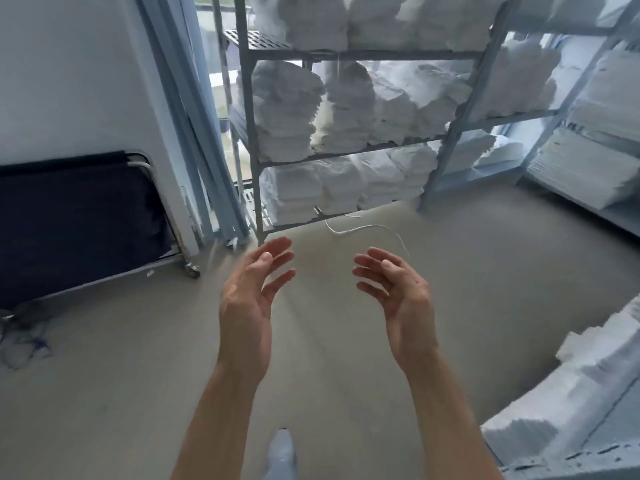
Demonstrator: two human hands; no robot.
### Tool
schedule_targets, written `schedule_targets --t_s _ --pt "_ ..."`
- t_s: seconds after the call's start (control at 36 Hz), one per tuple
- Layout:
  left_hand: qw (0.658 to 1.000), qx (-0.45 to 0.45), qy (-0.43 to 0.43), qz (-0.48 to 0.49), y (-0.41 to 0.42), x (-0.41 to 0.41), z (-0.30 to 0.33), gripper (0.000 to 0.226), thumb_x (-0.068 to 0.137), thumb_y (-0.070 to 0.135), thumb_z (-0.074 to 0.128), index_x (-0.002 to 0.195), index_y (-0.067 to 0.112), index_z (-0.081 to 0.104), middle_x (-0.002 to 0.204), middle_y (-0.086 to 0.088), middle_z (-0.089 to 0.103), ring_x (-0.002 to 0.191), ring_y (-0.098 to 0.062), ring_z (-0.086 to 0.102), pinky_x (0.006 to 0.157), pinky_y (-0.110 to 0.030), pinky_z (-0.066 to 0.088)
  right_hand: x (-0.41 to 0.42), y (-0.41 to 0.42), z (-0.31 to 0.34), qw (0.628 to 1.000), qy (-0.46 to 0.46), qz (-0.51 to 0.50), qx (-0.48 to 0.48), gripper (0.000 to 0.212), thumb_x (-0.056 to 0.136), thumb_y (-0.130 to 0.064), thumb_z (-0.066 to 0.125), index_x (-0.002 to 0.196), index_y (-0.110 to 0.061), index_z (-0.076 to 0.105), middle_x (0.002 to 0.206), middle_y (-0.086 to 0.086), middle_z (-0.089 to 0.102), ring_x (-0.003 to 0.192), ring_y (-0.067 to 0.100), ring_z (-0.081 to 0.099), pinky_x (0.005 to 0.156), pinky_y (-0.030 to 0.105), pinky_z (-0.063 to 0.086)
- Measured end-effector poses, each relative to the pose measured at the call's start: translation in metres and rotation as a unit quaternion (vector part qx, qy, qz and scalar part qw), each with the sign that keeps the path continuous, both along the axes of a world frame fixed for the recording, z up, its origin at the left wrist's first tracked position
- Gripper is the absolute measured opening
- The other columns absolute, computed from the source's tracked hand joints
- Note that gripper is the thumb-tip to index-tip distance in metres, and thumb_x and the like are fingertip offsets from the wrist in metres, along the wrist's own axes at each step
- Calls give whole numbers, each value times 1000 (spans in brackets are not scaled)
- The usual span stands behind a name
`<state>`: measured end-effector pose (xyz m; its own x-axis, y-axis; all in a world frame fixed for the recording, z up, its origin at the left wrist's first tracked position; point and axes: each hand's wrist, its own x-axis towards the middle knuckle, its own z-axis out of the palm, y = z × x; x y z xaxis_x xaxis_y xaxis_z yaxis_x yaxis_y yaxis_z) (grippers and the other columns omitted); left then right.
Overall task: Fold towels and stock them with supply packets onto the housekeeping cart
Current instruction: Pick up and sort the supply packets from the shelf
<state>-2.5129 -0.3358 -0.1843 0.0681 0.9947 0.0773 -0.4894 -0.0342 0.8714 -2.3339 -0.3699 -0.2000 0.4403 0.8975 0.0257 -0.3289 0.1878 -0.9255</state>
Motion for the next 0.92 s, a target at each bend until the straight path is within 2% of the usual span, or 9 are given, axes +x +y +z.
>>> schedule_targets --t_s 0.08,0.19,0.39,0.56,0.78,0.92 --pt "998 -23 -5 -61 65 35 1 40 90 27 47 119 6 65 126 -11 68 120 -32 61 104 -51 47 21 54 2 1000 -2 -22 -18 32 88 -19 51 114 -8 66 112 15 72 99 27 68 87 38 51" --pt "991 -27 2 -133 140 80 10 43 90 28 47 123 7 64 127 -10 68 122 -28 61 103 -51 48 50 112 8 997 -26 -63 -35 35 85 -25 51 113 -12 67 114 12 72 105 28 68 90 40 52" --pt "984 -14 21 -178 227 140 5 27 83 25 58 102 13 72 119 -13 70 109 -27 65 92 -43 53 109 172 2 983 -47 -163 -65 35 83 -27 53 109 -10 69 109 12 74 99 25 69 87 40 52" --pt "965 -31 -40 -256 277 200 -5 40 89 23 48 121 4 64 119 -16 68 104 -28 66 88 -40 56 167 217 -13 967 -5 -246 -63 31 83 -26 52 101 -10 72 103 12 74 91 24 69 79 35 52" --pt "957 44 29 -287 348 290 0 43 93 26 46 127 5 62 128 -14 67 117 -30 63 92 -38 54 247 309 -14 975 -16 -222 -2 29 86 -26 52 102 -14 73 105 7 74 91 19 69 78 32 52" --pt "955 62 102 -273 407 345 23 42 91 31 48 125 12 64 132 -7 66 123 -28 60 103 -52 47 322 373 10 979 1 -200 49 30 86 -27 51 105 -14 72 106 7 74 95 21 68 82 35 52"
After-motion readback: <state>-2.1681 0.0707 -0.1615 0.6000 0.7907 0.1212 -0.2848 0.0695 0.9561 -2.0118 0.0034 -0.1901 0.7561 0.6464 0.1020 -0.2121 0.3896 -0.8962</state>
